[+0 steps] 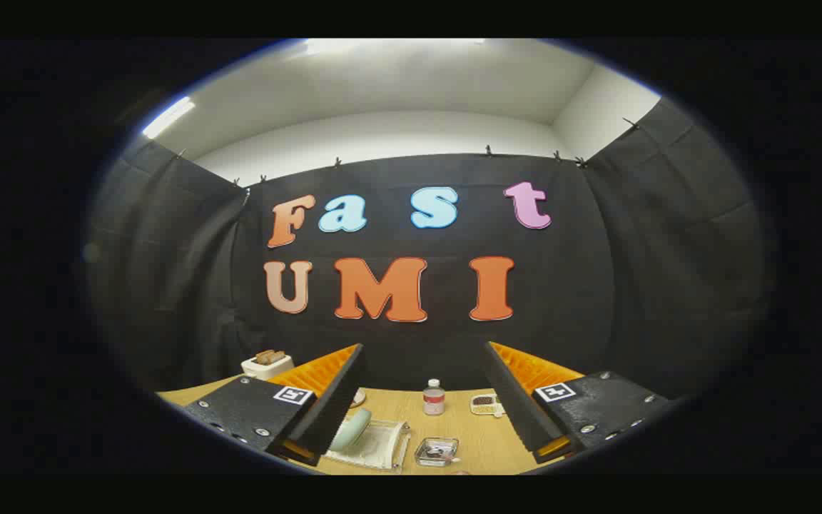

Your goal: Take the plate from the dish rack, then take the spoon from the basket and place it into the plate.

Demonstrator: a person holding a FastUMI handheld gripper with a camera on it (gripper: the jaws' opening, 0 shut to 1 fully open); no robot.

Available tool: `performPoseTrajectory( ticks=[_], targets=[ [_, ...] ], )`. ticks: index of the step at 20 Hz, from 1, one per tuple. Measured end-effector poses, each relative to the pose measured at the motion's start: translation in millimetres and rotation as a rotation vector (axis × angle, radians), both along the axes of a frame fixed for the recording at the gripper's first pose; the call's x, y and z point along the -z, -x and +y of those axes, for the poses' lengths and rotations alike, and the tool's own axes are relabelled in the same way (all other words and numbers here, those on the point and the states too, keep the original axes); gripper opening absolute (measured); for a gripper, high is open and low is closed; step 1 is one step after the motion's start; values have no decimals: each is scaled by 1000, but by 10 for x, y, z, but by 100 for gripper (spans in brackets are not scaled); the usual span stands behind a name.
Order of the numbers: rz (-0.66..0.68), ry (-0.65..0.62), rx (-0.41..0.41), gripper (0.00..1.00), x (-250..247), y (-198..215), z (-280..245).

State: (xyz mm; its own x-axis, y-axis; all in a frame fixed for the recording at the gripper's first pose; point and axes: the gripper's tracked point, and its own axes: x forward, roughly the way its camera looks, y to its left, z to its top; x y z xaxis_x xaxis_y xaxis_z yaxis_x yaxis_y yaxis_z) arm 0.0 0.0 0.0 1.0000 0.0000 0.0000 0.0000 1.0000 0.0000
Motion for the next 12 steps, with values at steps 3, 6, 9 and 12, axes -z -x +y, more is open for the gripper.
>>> performPoseTrajectory(
  ticks=[3,6,9,12],
  targets=[
    [0,-3,1,97,-9,-5,2],
    [-1,-4,-1,97,-11,-30,-10],
    [-4,0,2,97,-10,-60,-28],
    [1,-14,-2,97,-12,-124,-35]
  ],
)
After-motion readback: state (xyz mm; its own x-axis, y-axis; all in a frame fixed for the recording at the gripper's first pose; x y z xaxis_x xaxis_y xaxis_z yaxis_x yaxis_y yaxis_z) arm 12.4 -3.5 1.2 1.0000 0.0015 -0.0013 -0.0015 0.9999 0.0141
